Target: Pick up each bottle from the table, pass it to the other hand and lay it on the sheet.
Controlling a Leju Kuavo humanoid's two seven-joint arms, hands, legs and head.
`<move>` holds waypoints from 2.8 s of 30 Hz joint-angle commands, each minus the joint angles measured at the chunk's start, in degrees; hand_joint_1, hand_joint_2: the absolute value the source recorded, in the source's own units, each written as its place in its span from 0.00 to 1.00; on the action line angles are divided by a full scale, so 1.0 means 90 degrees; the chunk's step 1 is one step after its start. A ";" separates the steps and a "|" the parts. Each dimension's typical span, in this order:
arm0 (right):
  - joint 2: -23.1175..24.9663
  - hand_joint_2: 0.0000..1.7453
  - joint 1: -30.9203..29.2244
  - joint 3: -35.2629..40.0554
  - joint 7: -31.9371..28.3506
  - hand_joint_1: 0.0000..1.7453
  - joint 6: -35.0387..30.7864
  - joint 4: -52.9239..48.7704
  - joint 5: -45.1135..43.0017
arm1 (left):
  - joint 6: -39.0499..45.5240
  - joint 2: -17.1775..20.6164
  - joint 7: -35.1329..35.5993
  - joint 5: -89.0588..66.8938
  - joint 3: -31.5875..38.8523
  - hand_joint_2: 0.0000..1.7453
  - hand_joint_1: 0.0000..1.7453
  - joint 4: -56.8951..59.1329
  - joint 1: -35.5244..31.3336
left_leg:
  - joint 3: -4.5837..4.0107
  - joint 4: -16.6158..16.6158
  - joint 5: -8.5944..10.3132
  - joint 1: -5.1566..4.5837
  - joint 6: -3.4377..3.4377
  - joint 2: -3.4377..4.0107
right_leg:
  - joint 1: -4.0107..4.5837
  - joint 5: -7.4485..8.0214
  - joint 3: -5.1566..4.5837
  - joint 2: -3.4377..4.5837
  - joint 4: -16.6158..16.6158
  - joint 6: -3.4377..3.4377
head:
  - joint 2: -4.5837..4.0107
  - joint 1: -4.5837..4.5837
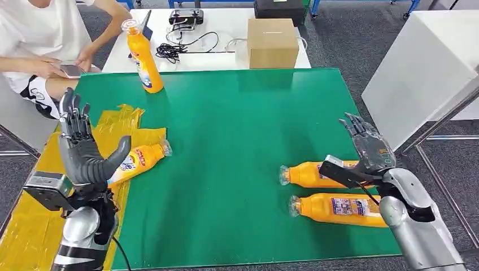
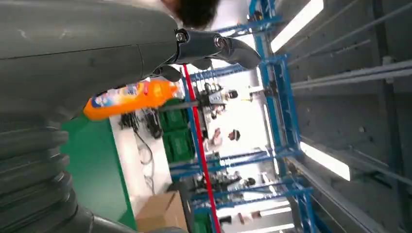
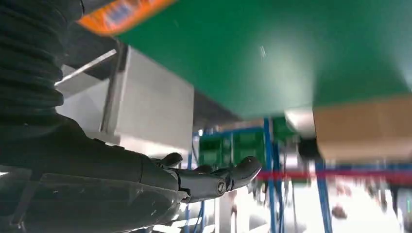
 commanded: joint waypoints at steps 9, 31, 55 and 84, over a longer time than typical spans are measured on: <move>-0.0354 1.00 -0.0497 0.1016 0.0093 0.00 -0.0077 0.1952 -0.0089 | -0.0023 -0.0009 0.0034 0.0178 -0.0502 1.00 0.00 0.0379 -0.0488 | 0.0016 -0.0005 -0.0003 0.0005 -0.0003 0.0004 | 0.0005 -0.0001 0.0017 0.0001 -0.0008 0.0001 | 0.0000 0.0000; -0.0349 1.00 -0.0717 0.1165 0.0261 0.00 -0.0075 0.2439 -0.0018 | 0.0063 -0.0025 0.0049 0.0236 -0.0468 1.00 0.00 0.0538 -0.0601 | 0.0021 -0.0006 -0.0005 0.0004 -0.0005 0.0011 | 0.0003 0.0000 0.0019 0.0008 -0.0009 0.0001 | 0.0000 0.0000; -0.0009 1.00 -0.1066 0.1271 0.0032 0.92 -0.0386 0.3594 0.0317 | 0.0035 -0.0061 0.0044 0.0394 -0.0454 1.00 0.00 0.0679 -0.0687 | 0.0031 -0.0008 -0.0003 0.0009 -0.0006 0.0008 | 0.0007 0.0002 0.0033 0.0004 -0.0016 0.0000 | 0.0000 0.0002; 0.2283 1.00 0.0098 -0.1439 -0.0655 1.00 -0.3414 0.0617 -0.1141 | -0.0525 0.0082 0.0586 0.0381 -0.0878 1.00 0.00 0.0780 -0.0621 | 0.0022 -0.0008 -0.0004 0.0008 -0.0004 -0.0002 | 0.0005 -0.0004 0.0022 -0.0005 -0.0004 0.0001 | 0.0000 0.0000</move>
